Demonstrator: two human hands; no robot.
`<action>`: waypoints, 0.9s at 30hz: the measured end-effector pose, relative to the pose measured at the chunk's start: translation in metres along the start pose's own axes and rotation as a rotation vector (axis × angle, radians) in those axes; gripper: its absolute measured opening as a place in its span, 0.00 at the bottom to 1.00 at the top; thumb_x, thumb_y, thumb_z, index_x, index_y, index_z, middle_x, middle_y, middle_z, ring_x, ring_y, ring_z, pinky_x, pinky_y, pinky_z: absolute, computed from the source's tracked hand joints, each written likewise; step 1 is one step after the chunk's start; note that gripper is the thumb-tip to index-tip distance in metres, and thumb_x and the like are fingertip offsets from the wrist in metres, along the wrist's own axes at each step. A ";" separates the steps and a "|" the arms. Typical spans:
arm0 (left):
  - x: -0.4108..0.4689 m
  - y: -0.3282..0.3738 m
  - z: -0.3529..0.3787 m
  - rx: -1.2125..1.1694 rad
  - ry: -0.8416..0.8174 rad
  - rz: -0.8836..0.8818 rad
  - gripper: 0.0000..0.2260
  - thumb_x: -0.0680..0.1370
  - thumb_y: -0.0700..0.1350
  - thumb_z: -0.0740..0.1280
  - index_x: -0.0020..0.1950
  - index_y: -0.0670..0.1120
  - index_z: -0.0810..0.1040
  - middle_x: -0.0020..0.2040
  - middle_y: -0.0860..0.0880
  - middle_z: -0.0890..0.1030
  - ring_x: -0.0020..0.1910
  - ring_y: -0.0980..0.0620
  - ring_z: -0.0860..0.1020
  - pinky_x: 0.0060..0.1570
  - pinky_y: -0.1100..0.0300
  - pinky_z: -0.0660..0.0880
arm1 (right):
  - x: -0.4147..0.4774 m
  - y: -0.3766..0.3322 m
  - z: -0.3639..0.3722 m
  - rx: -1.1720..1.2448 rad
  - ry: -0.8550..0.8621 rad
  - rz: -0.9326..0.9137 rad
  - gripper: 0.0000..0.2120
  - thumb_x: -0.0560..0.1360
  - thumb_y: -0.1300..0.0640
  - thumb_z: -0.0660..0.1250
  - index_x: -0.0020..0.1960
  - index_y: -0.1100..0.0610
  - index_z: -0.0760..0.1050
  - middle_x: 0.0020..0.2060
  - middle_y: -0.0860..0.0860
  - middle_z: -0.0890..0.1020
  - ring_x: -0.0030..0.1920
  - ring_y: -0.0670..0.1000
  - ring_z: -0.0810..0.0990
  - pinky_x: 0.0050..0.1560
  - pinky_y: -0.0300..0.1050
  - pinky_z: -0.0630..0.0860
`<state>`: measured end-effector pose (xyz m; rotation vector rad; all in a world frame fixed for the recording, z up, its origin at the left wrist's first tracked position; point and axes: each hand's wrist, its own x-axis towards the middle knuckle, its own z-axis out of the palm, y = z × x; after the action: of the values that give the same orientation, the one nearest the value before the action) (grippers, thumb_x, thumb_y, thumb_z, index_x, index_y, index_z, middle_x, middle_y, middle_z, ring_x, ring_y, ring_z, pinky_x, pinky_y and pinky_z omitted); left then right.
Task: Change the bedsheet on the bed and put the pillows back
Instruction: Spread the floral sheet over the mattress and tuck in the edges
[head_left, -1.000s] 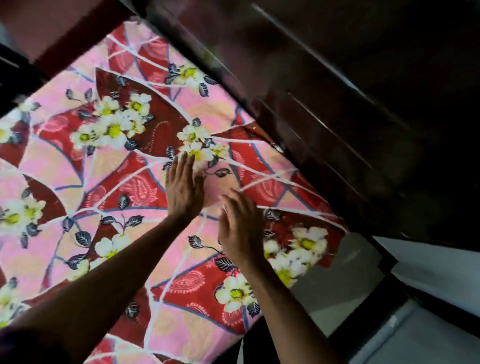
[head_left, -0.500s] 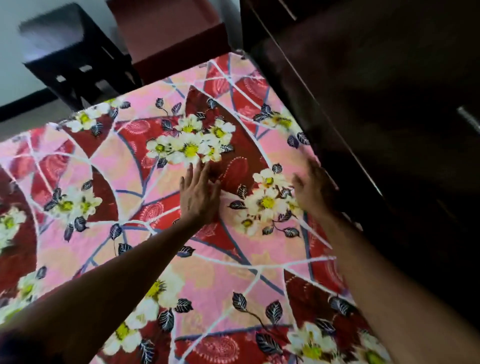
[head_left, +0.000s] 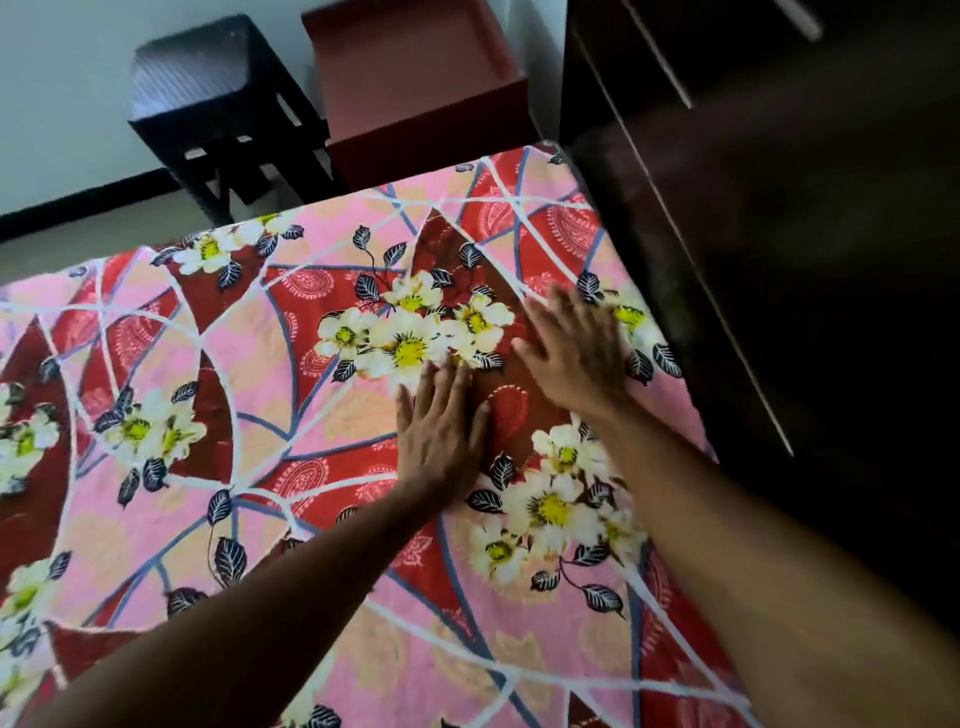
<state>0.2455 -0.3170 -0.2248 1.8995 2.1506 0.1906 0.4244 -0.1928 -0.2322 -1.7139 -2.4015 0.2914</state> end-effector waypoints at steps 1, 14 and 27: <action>0.000 0.001 0.000 -0.006 0.002 -0.010 0.30 0.82 0.64 0.44 0.82 0.53 0.48 0.82 0.55 0.45 0.80 0.55 0.38 0.78 0.45 0.38 | 0.003 0.019 0.002 0.053 0.047 0.063 0.31 0.80 0.33 0.50 0.80 0.45 0.57 0.81 0.52 0.57 0.80 0.57 0.55 0.77 0.61 0.53; 0.038 0.010 -0.001 -0.059 -0.009 0.038 0.31 0.81 0.64 0.44 0.82 0.54 0.52 0.81 0.54 0.47 0.80 0.53 0.41 0.77 0.46 0.35 | 0.016 -0.001 -0.014 0.202 0.416 0.153 0.23 0.80 0.47 0.61 0.71 0.56 0.73 0.68 0.55 0.76 0.69 0.57 0.72 0.69 0.61 0.68; 0.132 -0.077 -0.040 -0.061 0.154 -0.037 0.31 0.80 0.62 0.47 0.80 0.49 0.61 0.81 0.49 0.59 0.80 0.49 0.53 0.78 0.45 0.46 | 0.103 -0.004 -0.008 -0.005 0.027 0.239 0.34 0.80 0.37 0.56 0.81 0.51 0.55 0.81 0.55 0.54 0.81 0.57 0.50 0.78 0.63 0.48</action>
<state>0.1470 -0.1941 -0.2216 1.8657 2.2480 0.4033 0.3900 -0.0959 -0.2206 -1.9958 -2.1813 0.2922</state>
